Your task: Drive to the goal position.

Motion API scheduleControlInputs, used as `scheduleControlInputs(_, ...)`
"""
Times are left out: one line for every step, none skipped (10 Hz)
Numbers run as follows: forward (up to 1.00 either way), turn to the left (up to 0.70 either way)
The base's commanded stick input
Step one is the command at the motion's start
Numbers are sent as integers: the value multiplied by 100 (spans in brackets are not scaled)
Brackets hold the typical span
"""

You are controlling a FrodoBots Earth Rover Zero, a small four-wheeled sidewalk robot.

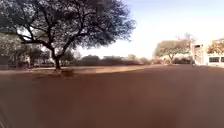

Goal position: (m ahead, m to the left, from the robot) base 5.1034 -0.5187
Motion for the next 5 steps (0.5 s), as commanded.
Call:
scheduleControlInputs(100,0)
scheduleControlInputs(100,0)
scheduleControlInputs(100,27)
scheduleControlInputs(100,27)
scheduleControlInputs(100,27)
